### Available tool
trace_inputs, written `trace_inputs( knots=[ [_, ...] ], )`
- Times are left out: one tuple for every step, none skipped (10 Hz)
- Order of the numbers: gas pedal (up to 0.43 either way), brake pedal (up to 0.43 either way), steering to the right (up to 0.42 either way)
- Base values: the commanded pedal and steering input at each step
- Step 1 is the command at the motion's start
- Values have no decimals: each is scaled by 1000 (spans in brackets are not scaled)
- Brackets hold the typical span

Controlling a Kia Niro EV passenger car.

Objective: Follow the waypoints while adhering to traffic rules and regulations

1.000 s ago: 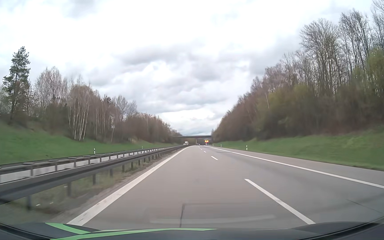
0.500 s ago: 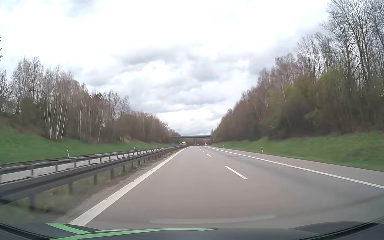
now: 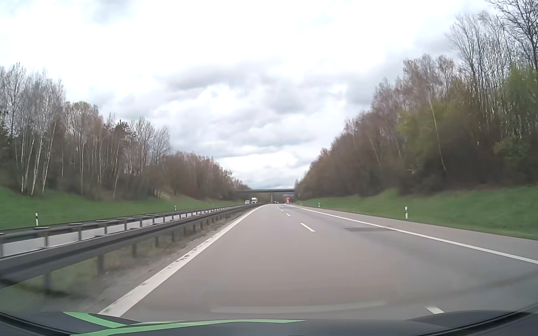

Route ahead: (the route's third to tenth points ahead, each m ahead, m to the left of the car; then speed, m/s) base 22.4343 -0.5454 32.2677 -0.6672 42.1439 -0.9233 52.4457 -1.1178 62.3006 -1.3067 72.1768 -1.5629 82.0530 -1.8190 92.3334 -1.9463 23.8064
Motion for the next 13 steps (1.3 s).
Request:
trace_inputs(
  knots=[
    [118,0,0],
    [118,0,0],
    [118,0,0],
    [118,0,0],
    [118,0,0],
    [118,0,0],
    [118,0,0],
    [118,0,0],
    [118,0,0],
    [118,0,0],
    [118,0,0],
    [118,0,-1],
    [118,0,-1]
  ],
)
